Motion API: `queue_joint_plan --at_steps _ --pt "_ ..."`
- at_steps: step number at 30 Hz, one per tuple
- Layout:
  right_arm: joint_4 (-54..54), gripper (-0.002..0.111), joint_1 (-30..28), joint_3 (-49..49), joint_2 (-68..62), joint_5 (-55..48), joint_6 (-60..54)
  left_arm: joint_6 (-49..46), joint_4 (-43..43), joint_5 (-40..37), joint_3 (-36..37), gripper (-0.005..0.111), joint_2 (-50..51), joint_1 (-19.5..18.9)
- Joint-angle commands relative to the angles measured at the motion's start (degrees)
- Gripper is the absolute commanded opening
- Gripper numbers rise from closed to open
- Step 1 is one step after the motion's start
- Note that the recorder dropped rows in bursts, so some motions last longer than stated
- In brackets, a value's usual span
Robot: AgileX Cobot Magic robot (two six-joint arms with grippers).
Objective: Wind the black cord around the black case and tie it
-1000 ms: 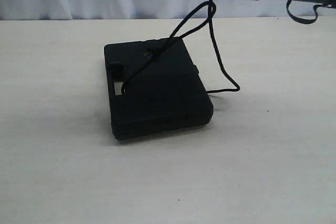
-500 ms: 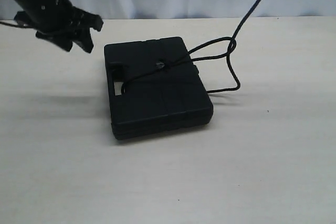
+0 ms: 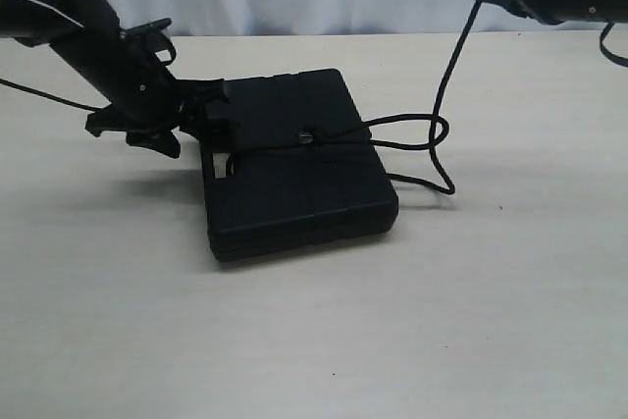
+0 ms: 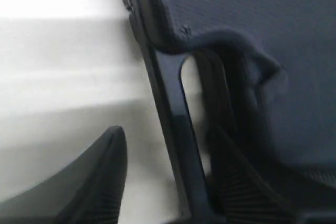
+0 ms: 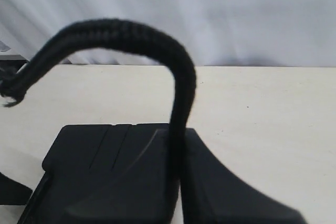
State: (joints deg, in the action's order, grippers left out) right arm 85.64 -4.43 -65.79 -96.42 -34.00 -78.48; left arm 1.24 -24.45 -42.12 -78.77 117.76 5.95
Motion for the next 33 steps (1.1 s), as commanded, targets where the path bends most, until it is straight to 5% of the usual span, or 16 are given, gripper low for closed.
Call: queue_joint_plan --at_steps 1,10,17,22,33 --pt "-0.4 0.004 -0.2 -0.1 0.1 -0.8 0.2 0.1 -6.0 7.1 0.3 0.047 2.8 0.1" --pt "-0.4 0.004 -0.6 -0.1 0.9 1.5 6.8 -1.9 -9.2 9.8 0.3 0.045 6.9 0.1" --pt "-0.4 0.004 -10.5 -0.1 5.9 1.9 10.4 -3.2 -9.2 5.3 -0.3 0.0 4.1 -4.4" --pt "-1.7 0.004 -19.2 -0.1 8.0 1.0 10.8 -7.0 -10.4 2.4 -0.3 0.0 -0.2 -7.4" --pt "-7.0 0.004 -28.5 7.5 6.0 9.1 11.6 -12.5 -16.3 -0.8 -0.3 0.0 -3.9 -7.9"
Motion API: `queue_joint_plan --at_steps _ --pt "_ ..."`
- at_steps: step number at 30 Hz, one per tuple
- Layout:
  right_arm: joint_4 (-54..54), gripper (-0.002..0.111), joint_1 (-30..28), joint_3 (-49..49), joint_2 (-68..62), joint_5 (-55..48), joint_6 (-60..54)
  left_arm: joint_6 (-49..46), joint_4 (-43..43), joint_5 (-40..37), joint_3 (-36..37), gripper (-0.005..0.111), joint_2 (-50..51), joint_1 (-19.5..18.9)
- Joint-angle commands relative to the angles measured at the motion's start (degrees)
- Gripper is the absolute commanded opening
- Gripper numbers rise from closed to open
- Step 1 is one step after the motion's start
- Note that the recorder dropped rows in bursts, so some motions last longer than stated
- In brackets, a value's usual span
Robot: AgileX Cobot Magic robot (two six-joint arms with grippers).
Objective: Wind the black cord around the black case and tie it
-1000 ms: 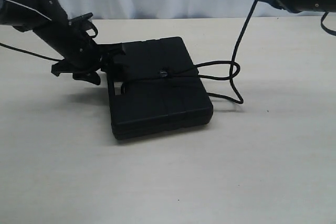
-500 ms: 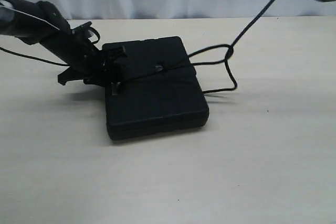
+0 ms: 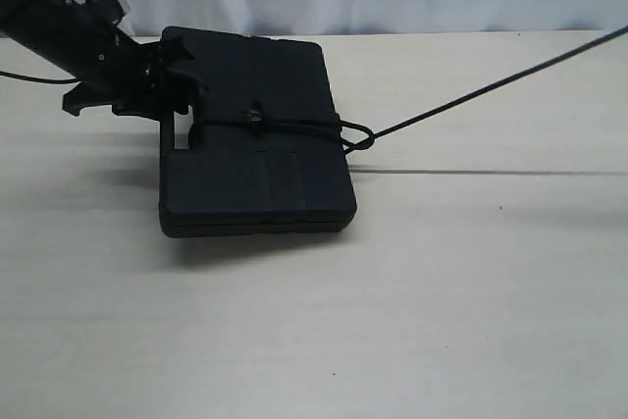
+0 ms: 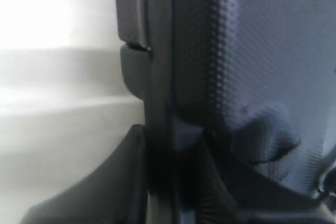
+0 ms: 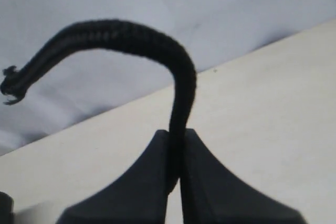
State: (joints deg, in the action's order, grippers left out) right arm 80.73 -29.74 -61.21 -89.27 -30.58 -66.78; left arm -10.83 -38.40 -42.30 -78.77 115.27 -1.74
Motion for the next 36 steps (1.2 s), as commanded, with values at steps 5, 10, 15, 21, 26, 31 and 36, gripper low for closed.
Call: queue_joint_plan --at_steps 5,10,15,21,26,31,36 --pt "-2.2 0.004 -5.5 6.5 -4.0 7.4 -0.7 -1.5 -2.0 -0.4 -0.3 0.0 -1.5 -0.2" --pt "-2.0 0.004 -5.5 7.9 -6.2 10.3 -2.5 -2.8 1.1 -0.4 -0.3 0.0 -1.5 -0.2" --pt "-0.6 0.004 -5.6 7.9 -6.3 15.7 -2.5 -6.3 6.9 0.3 -0.3 0.0 -0.9 -0.2" --pt "-0.7 0.004 -5.6 7.9 -8.3 15.6 -3.0 -6.3 4.7 1.1 -0.1 0.0 2.7 -0.2" --pt "-0.7 0.004 -5.6 7.9 -8.7 17.2 -3.0 -8.6 7.4 1.5 -0.1 0.0 5.0 -0.2" --pt "-0.7 0.004 -5.6 7.9 -8.8 19.5 -3.0 -9.1 7.9 2.2 -0.1 0.0 6.5 -0.2" --pt "-0.7 0.004 -5.5 7.9 -10.6 17.6 -3.0 -9.1 7.9 4.6 -0.1 0.006 6.5 -0.2"
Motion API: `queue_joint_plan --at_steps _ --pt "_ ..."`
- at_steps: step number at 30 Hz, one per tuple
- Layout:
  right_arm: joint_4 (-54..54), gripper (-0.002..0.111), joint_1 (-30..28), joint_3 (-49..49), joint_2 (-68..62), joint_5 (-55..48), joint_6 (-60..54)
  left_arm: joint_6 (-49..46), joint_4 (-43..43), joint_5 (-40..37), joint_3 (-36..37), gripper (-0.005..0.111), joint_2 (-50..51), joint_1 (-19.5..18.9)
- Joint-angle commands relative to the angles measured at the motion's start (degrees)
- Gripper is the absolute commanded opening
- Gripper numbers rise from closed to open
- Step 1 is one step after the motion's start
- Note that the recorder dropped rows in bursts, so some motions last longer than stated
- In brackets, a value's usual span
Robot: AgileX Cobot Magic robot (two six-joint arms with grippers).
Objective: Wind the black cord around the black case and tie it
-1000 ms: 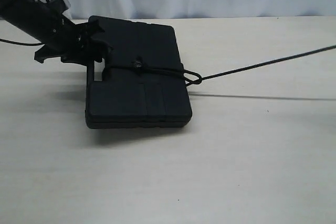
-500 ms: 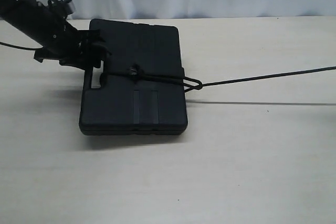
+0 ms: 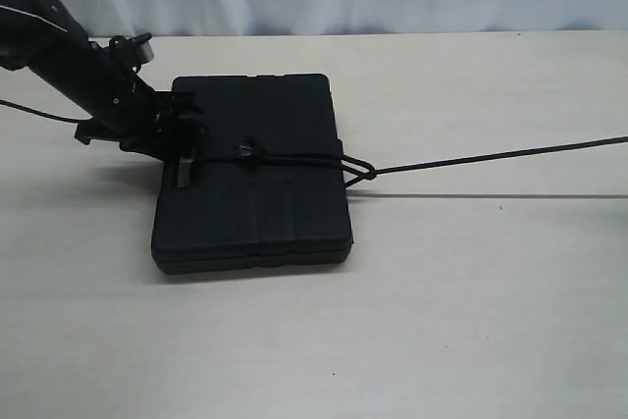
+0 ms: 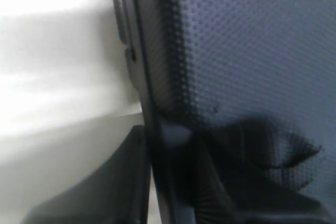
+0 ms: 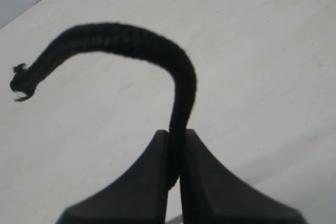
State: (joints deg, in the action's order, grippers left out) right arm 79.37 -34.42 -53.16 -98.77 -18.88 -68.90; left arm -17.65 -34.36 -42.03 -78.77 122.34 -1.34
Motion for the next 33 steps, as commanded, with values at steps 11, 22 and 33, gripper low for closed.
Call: queue_joint_plan --at_steps 11,22,33 --pt "0.7 0.004 -0.8 -0.1 -2.4 4.0 -0.9 -3.8 -0.5 4.2 -0.3 0.043 -2.2 -0.6" --pt "0.5 0.03 -0.8 -0.1 -1.6 1.6 -0.5 -8.2 -1.0 3.6 -0.3 0.043 -11.0 -0.6" --pt "-51.2 0.066 -5.6 -1.6 6.1 -6.2 44.8 -8.2 1.5 0.6 -0.3 0.038 -21.6 -0.6"
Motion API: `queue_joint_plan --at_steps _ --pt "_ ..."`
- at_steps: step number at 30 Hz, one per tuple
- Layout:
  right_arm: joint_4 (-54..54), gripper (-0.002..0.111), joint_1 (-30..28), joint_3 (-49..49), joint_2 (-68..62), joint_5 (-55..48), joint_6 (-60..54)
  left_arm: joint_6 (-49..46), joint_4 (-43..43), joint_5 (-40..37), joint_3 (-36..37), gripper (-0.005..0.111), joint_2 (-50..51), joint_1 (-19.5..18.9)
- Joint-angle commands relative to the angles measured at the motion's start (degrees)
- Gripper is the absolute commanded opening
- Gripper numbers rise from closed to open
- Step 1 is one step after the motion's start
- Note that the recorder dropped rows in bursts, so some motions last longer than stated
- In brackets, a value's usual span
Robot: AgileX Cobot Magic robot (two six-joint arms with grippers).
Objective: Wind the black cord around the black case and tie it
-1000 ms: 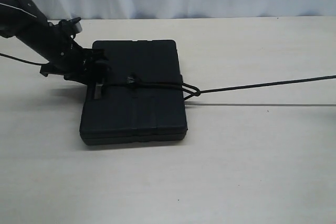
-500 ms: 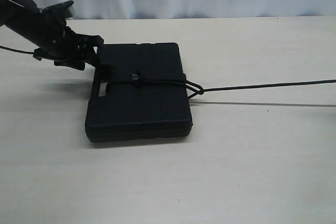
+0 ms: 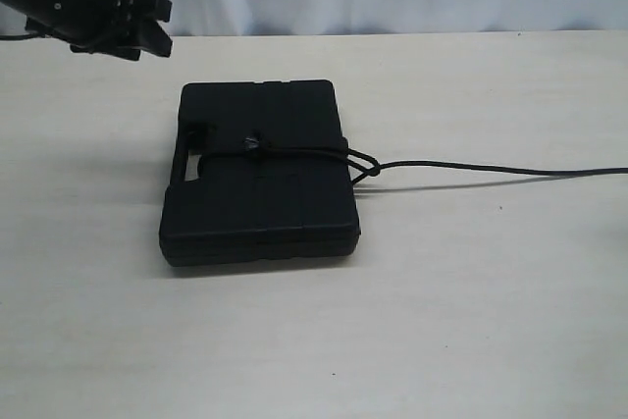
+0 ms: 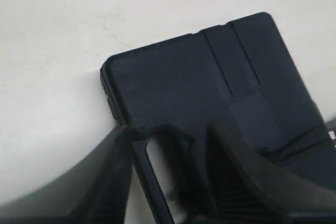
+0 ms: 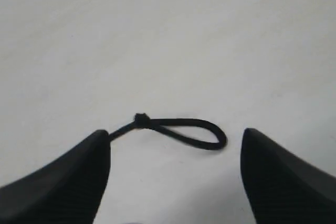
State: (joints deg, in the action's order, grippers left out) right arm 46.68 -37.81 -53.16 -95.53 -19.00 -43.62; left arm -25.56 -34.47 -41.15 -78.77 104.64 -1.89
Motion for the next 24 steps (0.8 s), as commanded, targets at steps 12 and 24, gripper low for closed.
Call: queue_joint_plan --at_steps 12,24 --pt "-33.8 0.005 23.4 -6.2 12.9 -42.1 27.8 6.4 9.1 -9.8 -0.3 0.0 -3.7 4.0" --pt "-50.4 0.005 51.3 7.3 24.7 -42.5 42.3 25.0 24.5 -7.7 22.2 0.0 -26.4 23.0"
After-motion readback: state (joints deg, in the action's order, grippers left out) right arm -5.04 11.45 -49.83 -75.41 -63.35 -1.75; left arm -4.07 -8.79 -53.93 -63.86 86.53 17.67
